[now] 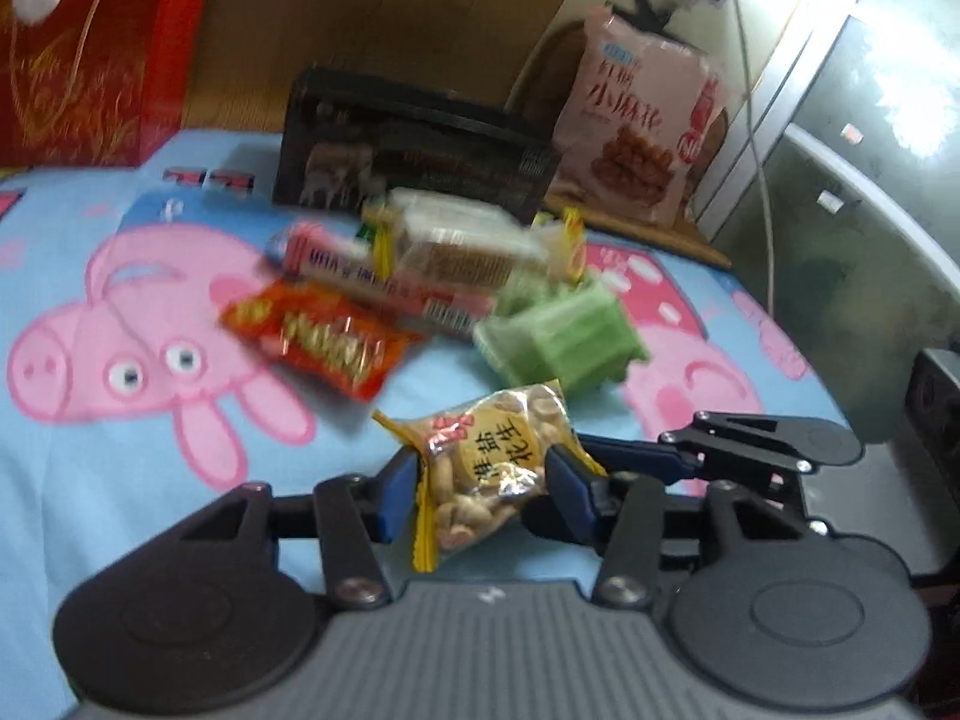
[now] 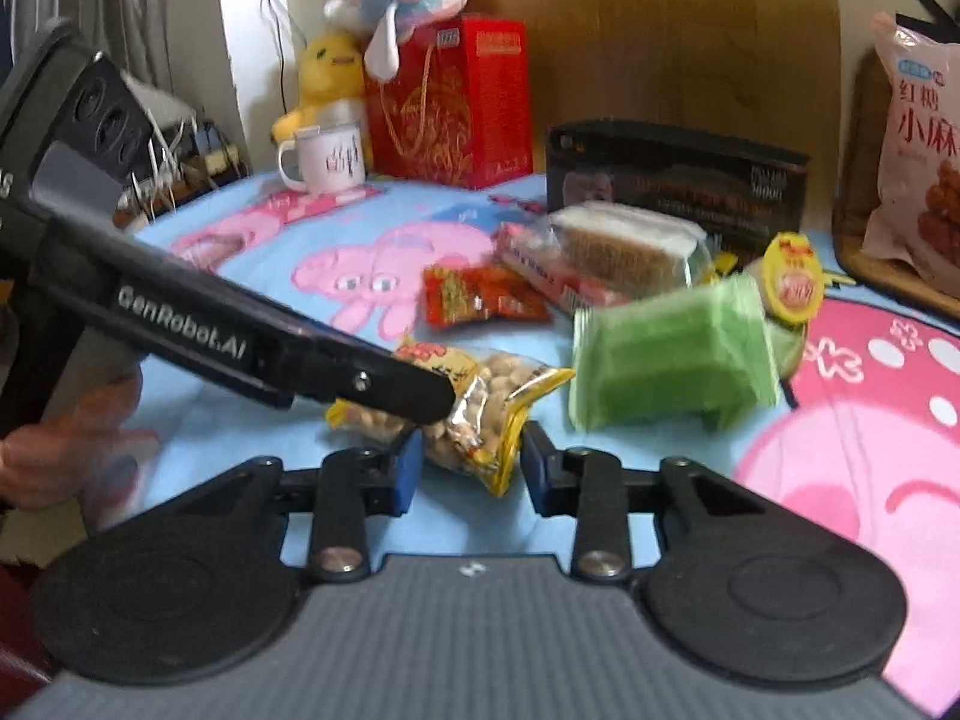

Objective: Organize snacks

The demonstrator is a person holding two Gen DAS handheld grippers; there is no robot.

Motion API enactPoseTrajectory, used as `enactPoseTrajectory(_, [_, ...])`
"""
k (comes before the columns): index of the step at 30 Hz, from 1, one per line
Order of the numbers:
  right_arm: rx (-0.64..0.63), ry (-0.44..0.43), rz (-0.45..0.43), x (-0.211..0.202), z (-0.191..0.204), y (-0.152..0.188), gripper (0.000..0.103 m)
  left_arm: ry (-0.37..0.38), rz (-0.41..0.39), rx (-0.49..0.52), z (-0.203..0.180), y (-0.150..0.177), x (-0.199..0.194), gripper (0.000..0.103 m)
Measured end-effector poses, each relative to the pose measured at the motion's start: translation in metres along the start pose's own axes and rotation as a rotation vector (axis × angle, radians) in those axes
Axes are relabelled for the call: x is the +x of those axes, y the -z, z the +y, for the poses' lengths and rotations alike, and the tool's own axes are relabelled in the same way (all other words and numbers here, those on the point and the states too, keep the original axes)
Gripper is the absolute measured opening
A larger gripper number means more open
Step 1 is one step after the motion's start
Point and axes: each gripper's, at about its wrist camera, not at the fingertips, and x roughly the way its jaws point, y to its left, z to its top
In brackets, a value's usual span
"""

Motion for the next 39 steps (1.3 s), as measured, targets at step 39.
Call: enactPoseTrajectory(39, [0.463,0.086,-0.123,0.067,-0.176,-0.105,0.075,-0.305,-0.158,-0.08,0.06,-0.173,0.092,0.055])
